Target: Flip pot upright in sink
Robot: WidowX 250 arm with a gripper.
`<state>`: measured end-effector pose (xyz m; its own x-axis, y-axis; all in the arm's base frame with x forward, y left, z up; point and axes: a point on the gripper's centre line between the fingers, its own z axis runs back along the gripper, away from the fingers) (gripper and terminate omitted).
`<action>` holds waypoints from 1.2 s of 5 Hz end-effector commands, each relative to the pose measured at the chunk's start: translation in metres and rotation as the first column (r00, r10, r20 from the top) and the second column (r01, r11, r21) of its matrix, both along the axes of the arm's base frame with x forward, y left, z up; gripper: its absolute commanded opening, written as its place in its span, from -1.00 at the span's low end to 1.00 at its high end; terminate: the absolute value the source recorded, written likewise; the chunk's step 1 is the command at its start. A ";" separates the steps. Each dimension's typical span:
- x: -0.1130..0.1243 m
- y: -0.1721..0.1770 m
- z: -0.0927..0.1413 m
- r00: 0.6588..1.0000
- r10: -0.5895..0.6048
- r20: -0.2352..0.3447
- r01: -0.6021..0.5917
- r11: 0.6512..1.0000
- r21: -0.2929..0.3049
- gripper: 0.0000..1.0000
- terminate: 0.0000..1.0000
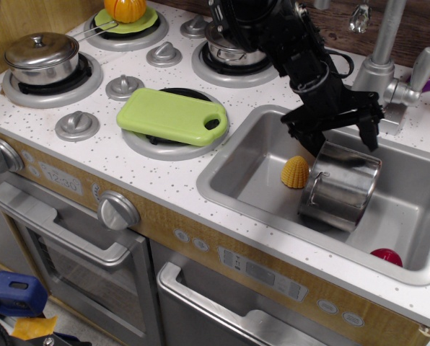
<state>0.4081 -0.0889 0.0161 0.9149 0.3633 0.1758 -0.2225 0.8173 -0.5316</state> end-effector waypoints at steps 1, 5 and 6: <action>0.002 -0.018 0.019 0.994 0.102 -0.045 -0.107 0.988 -0.113 1.00 -1.00; 0.001 -0.058 0.006 0.973 0.213 -0.082 -0.204 0.973 0.111 -1.00 -1.00; 0.005 -0.060 0.011 0.972 0.179 -0.155 -0.129 0.950 0.285 -1.00 -1.00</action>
<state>0.3991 -0.1448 0.0049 0.9036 0.4242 0.0588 -0.4108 0.8973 -0.1613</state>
